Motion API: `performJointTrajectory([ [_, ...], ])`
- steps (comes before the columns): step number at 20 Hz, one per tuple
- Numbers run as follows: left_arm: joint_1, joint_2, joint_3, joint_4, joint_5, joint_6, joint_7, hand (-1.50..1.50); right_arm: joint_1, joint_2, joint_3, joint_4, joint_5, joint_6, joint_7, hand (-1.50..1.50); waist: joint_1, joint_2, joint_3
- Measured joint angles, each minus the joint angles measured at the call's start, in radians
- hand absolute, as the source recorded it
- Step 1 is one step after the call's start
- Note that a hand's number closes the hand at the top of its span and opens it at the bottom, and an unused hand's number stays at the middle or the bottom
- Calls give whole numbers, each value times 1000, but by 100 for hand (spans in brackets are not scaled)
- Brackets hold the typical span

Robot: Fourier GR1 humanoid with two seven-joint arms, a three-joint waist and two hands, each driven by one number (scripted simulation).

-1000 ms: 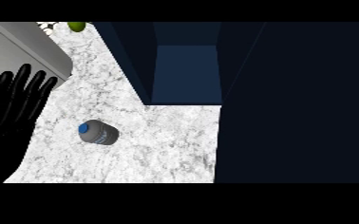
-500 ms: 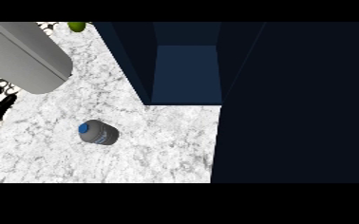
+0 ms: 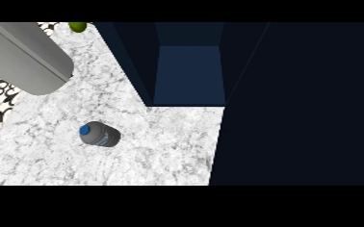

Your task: Pick up the bottled water, place it into the cabinet and close the cabinet

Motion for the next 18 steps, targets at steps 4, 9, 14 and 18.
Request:
performJointTrajectory([
  [4, -26, -19, 2, 42, -62, -42, 8, -150, 29, 1, 42, -2, 7, -14, -9, -150, -4, 0, 0],
  [9, -49, -70, -17, 68, -175, -74, 5, -150, 9, -2, 64, -5, 15, -37, 15, -150, -6, 1, 0],
  [14, -105, -142, -46, 148, -329, -86, -30, -150, -3, -11, 91, -8, 19, -57, 37, -150, -10, 1, 0],
  [18, -151, -172, -50, 258, -425, -121, -79, -150, -17, -15, 106, -6, 24, -77, 51, -150, -11, 1, 0],
])
